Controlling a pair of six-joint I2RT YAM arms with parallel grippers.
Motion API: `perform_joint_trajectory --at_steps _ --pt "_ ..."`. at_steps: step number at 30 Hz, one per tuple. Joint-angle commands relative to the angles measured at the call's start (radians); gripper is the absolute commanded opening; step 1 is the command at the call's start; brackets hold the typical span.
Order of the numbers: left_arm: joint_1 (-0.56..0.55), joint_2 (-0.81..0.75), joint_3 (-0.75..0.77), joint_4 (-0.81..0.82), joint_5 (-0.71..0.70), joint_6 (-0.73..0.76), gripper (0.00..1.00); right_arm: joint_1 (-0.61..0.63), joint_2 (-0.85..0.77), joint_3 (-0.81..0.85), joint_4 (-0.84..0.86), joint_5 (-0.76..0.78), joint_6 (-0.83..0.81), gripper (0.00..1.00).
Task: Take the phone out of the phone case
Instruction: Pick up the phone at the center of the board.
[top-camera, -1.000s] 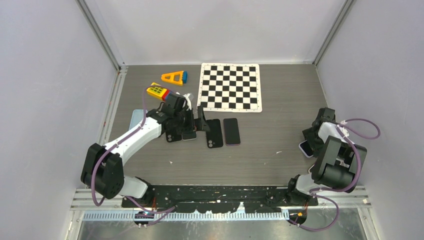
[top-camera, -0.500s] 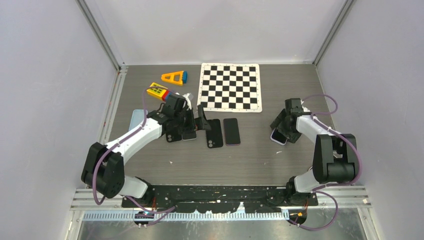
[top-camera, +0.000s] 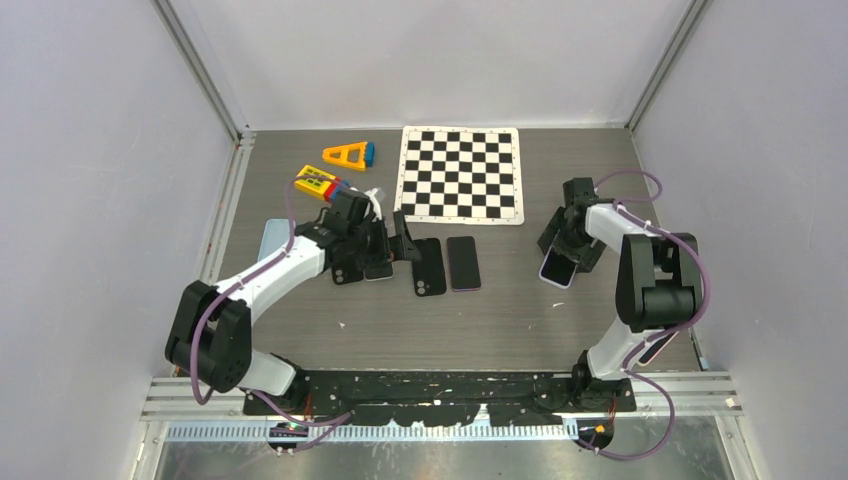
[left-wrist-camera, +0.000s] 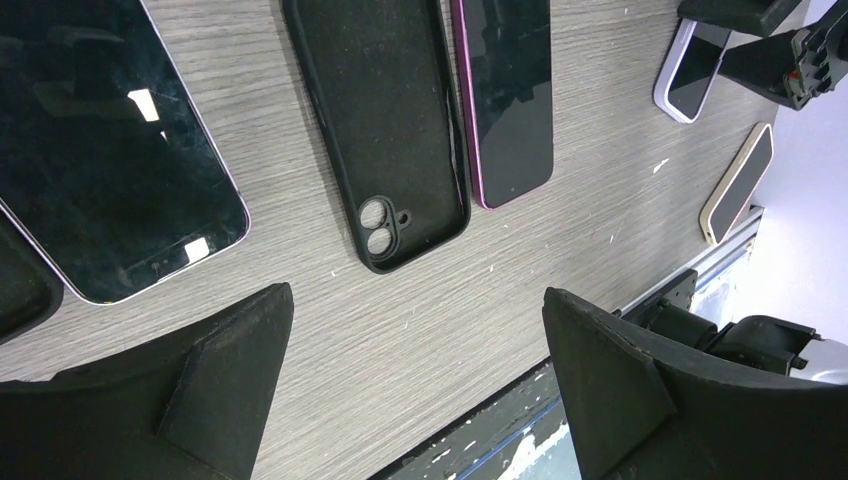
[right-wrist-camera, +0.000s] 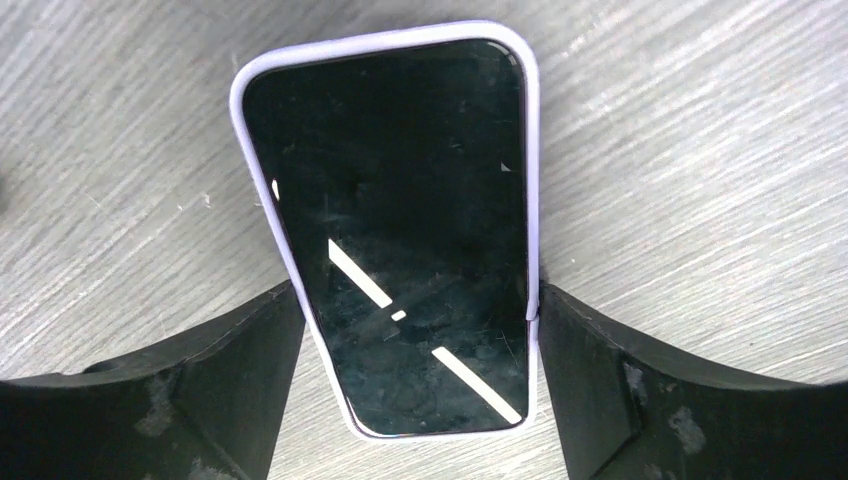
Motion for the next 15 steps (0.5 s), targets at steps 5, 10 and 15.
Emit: perform_joint_trajectory --at_steps 5,10,15 --pt "0.022 -0.027 -0.012 0.048 0.024 -0.008 0.99 -0.001 0.134 0.045 0.027 0.062 -0.002 0.7" --pt "0.026 -0.046 -0.017 0.051 0.023 -0.013 0.99 -0.001 0.072 0.013 0.069 0.023 0.004 0.45" --pt "0.027 -0.058 -0.017 0.052 0.031 -0.019 0.99 -0.001 -0.039 -0.006 0.095 -0.086 0.023 0.35"
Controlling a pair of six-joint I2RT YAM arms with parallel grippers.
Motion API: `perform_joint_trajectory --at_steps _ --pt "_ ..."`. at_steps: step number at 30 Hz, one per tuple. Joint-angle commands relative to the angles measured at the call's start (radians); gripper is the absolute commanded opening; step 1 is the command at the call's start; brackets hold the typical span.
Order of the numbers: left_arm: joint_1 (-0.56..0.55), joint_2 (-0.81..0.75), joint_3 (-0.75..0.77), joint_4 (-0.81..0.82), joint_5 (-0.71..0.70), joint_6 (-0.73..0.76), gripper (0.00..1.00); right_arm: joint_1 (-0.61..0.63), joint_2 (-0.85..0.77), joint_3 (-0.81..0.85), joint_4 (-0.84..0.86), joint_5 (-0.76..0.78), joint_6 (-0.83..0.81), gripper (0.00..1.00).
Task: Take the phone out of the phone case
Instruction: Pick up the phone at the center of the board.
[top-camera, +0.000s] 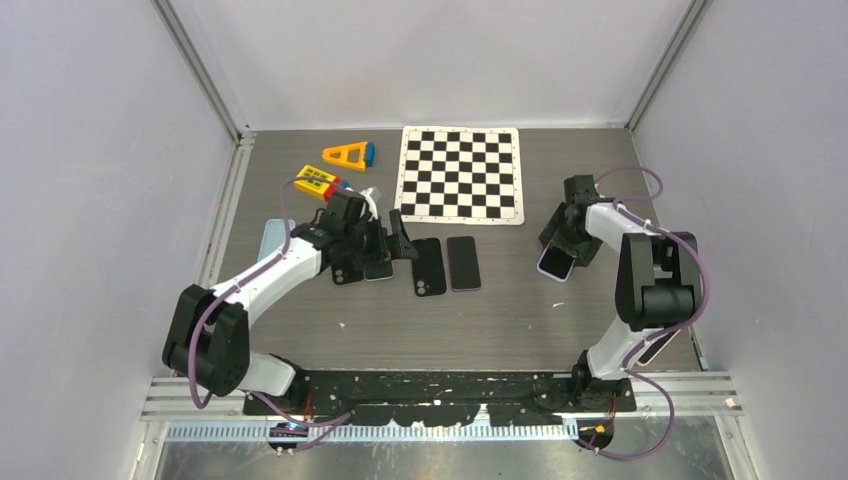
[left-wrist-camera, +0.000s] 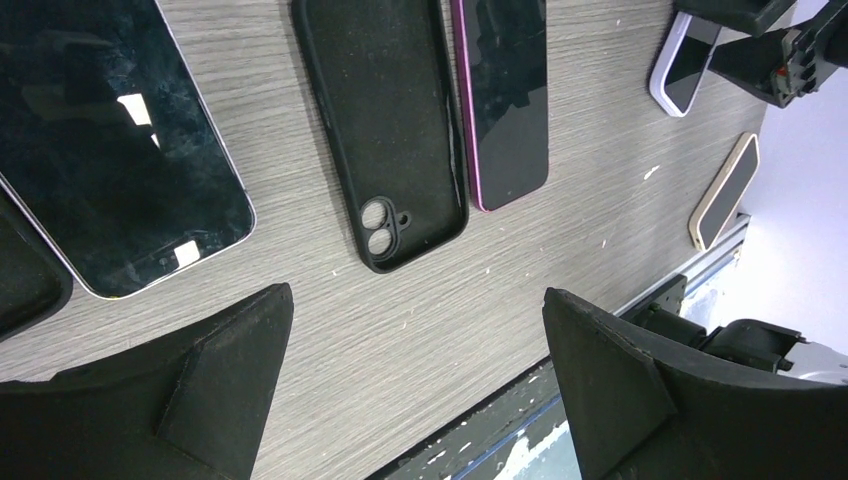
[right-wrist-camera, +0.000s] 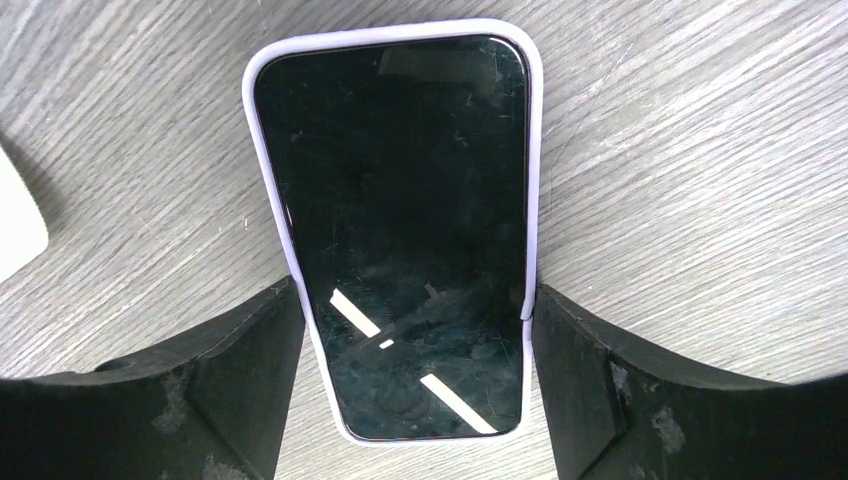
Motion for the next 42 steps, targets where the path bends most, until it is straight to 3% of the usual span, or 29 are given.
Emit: perform_joint_trajectory --at_steps 1,10,17,24,28,37,42 --pt "0.006 -0.046 -0.001 0.045 0.026 -0.015 0.99 0.012 -0.081 -0.049 0.078 -0.112 0.037 0.35" --pt "0.006 -0.094 -0.01 0.141 0.01 -0.085 0.99 0.194 -0.38 -0.194 0.275 -0.394 0.145 0.34" --pt "0.008 -0.133 -0.035 0.289 -0.032 -0.184 0.99 0.392 -0.535 -0.313 0.501 -0.448 0.2 0.34" --pt "0.008 -0.136 -0.058 0.445 0.0 -0.262 0.95 0.605 -0.53 -0.337 0.653 -0.415 0.153 0.34" --pt "0.003 -0.093 -0.048 0.419 0.047 -0.253 0.91 0.709 -0.474 -0.282 0.655 -0.36 0.127 0.34" --pt "-0.007 -0.078 -0.077 0.346 0.069 -0.23 0.87 0.777 -0.357 -0.183 0.692 -0.325 0.147 0.33" --pt "-0.016 -0.091 -0.116 0.374 0.075 -0.264 0.71 0.788 -0.33 -0.159 0.73 -0.345 0.167 0.33"
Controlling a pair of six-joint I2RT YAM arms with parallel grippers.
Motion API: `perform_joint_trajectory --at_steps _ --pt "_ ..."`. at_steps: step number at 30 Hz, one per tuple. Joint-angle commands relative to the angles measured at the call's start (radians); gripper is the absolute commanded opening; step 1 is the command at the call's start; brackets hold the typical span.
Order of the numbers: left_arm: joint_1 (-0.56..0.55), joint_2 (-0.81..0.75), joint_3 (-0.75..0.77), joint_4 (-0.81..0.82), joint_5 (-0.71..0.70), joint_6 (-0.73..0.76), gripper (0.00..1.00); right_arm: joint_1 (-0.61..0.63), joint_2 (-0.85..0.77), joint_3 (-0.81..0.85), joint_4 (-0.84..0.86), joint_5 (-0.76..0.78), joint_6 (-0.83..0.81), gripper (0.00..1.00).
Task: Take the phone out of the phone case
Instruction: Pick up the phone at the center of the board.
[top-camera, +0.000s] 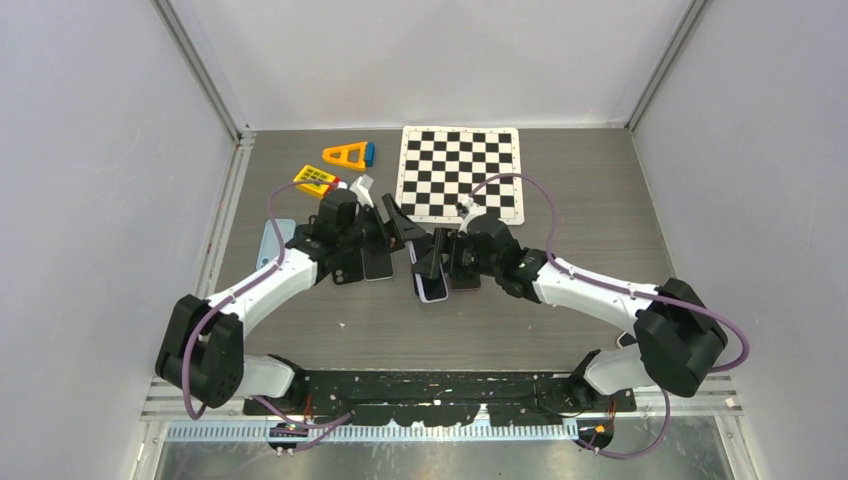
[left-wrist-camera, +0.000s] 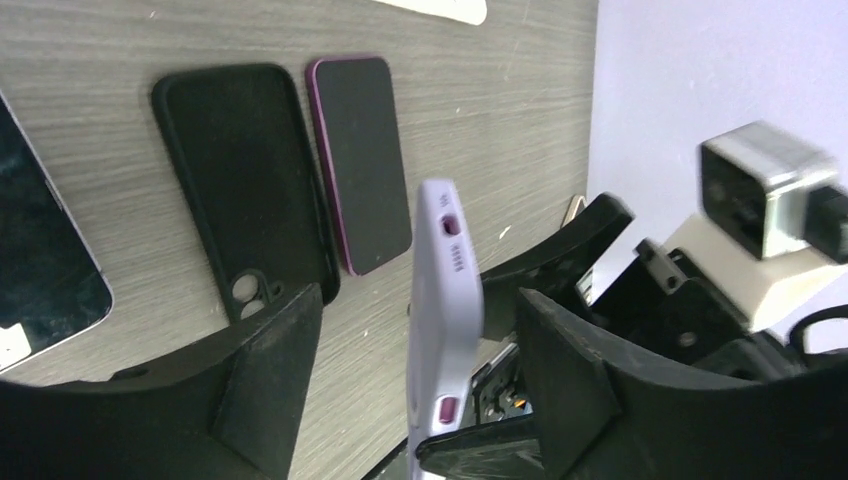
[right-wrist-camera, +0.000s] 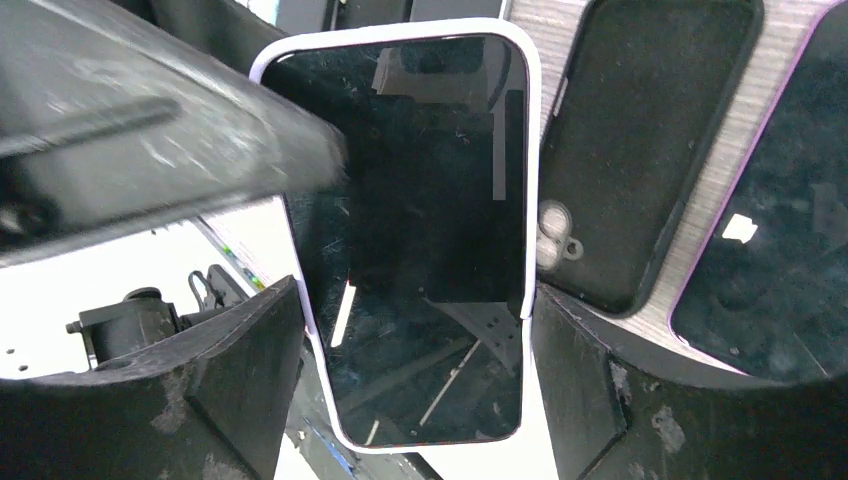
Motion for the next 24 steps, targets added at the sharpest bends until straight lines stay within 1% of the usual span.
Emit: perform_joint_trajectory --at_steps 1,4,7,11,12,13,14,15,16,17,18,20,22,24 --pt "-0.011 -0.024 -0.021 0.034 0.031 -0.014 0.68 0.019 0.008 0.083 0.157 -0.011 0.021 0.33" --pt "-0.013 -0.026 -0.016 0.035 0.045 -0.024 0.63 0.029 0.018 0.103 0.174 -0.048 0.032 0.33" --pt "-0.014 -0.041 -0.014 0.021 0.043 -0.028 0.58 0.038 0.032 0.126 0.174 -0.052 0.036 0.33" --pt "-0.015 -0.05 -0.004 0.001 0.05 -0.028 0.42 0.045 0.055 0.167 0.14 -0.031 0.022 0.34" --pt "-0.016 -0.05 -0.004 0.001 0.064 -0.03 0.36 0.046 0.068 0.188 0.115 -0.028 0.017 0.34" --pt "-0.016 -0.05 -0.007 0.002 0.073 -0.032 0.28 0.046 0.073 0.197 0.1 -0.027 0.007 0.35" --pt "-0.016 -0.052 -0.008 0.007 0.082 -0.033 0.15 0.046 0.081 0.214 0.076 -0.026 0.001 0.38" --pt "-0.017 -0.056 -0.008 0.005 0.084 -0.031 0.07 0.046 0.081 0.218 0.064 -0.026 -0.012 0.41" --pt "-0.017 -0.062 -0.007 0.002 0.082 -0.024 0.01 0.046 0.078 0.222 0.046 -0.026 -0.02 0.49" --pt "-0.016 -0.069 -0.005 0.001 0.075 -0.016 0.0 0.046 0.073 0.22 0.039 -0.032 -0.037 0.55" --pt "-0.016 -0.075 -0.001 -0.012 0.064 -0.004 0.0 0.046 0.055 0.21 0.03 -0.035 -0.047 0.69" --pt "-0.015 -0.087 0.018 -0.053 0.045 0.034 0.0 0.045 0.013 0.181 0.023 -0.055 -0.083 0.83" --pt "-0.009 -0.095 0.048 -0.087 0.036 0.081 0.0 0.045 -0.052 0.138 0.018 -0.074 -0.119 0.9" --pt "0.002 -0.098 0.073 -0.102 0.051 0.119 0.0 0.045 -0.136 0.087 0.021 -0.093 -0.15 0.95"
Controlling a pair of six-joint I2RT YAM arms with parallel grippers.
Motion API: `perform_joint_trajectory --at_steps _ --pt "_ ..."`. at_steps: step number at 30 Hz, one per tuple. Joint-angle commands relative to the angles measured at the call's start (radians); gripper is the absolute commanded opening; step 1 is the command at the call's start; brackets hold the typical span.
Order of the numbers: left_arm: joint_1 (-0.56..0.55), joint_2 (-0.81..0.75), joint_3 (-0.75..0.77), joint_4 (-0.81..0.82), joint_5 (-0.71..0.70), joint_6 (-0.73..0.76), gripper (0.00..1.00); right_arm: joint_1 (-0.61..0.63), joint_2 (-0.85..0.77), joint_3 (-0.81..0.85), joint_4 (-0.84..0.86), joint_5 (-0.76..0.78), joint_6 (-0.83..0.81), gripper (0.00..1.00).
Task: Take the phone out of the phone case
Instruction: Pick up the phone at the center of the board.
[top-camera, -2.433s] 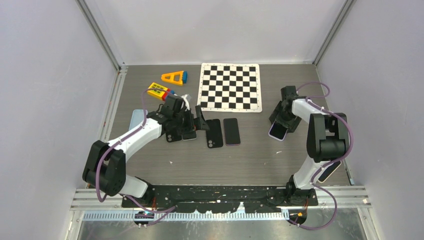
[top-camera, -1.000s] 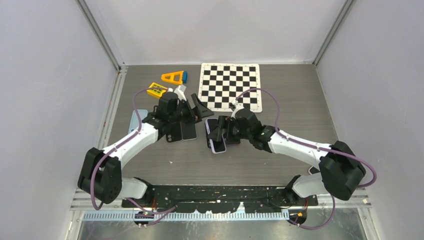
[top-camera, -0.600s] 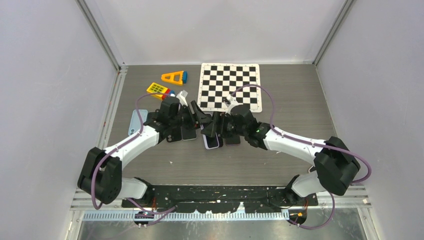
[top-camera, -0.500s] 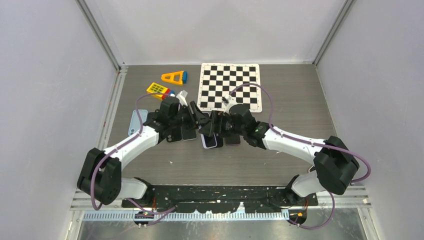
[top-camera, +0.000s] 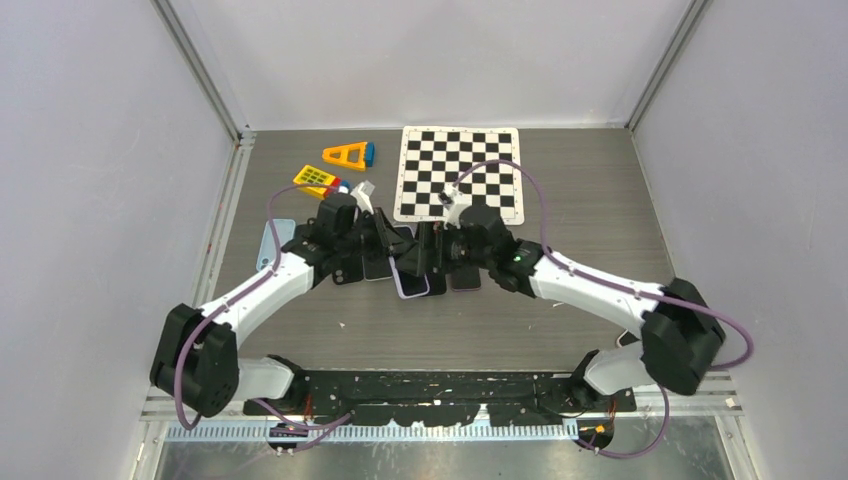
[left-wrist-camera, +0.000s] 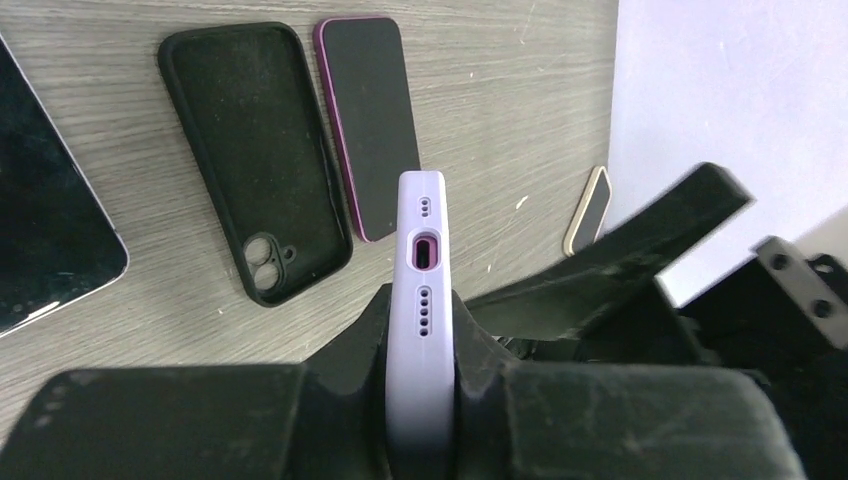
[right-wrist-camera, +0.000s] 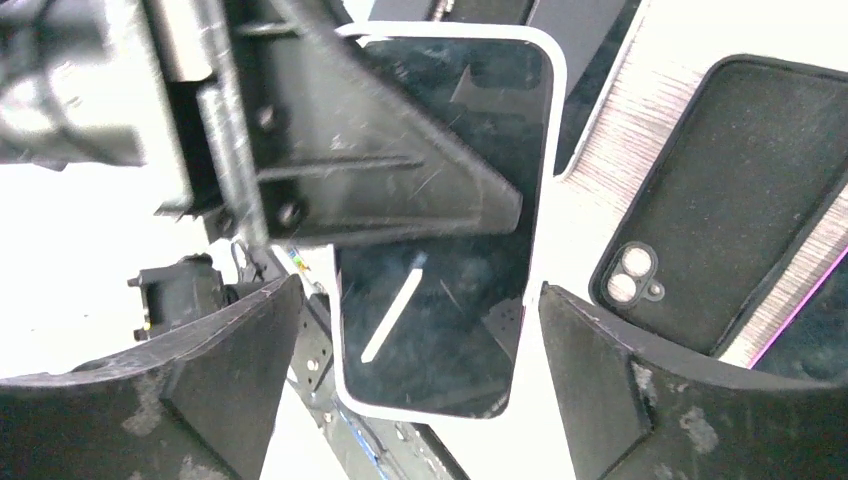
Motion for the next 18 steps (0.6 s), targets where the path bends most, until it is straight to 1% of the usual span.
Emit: perform_joint_trajectory --at_steps 1,3,5,8,10,11,14,15,17,18 --pt "0.016 -0.059 0.094 -0.016 0.058 0.1 0.0 0.001 -0.216 -0.071 0.042 -0.046 -0.113 0.96" --pt "0.03 -0.063 0.118 -0.005 0.097 0.123 0.0 0.0 -0.33 -0.115 0.041 -0.047 -0.128 0.98" --pt "0.039 -0.067 0.145 0.018 0.148 0.137 0.0 0.0 -0.399 -0.165 0.047 -0.035 -0.125 0.99" --pt "0.048 -0.076 0.181 0.056 0.19 0.121 0.0 -0.001 -0.452 -0.19 0.051 0.013 -0.075 0.98" --pt "0.055 -0.086 0.201 0.075 0.201 0.088 0.0 -0.002 -0.473 -0.195 0.049 0.033 -0.036 0.95" --pt "0.058 -0.093 0.207 0.11 0.2 0.065 0.0 -0.002 -0.48 -0.197 0.06 0.04 -0.023 0.92" --pt "0.061 -0.142 0.202 0.179 0.128 -0.053 0.0 -0.002 -0.473 -0.208 0.135 0.054 0.064 0.89" --pt "0.061 -0.161 0.186 0.226 0.075 -0.097 0.0 -0.002 -0.467 -0.219 0.166 0.042 0.082 0.89" --pt "0.061 -0.2 0.151 0.284 -0.01 -0.179 0.0 -0.001 -0.437 -0.232 0.259 0.019 0.16 0.89" --pt "0.061 -0.214 0.126 0.323 -0.039 -0.219 0.0 -0.001 -0.409 -0.234 0.332 0.007 0.179 0.89"
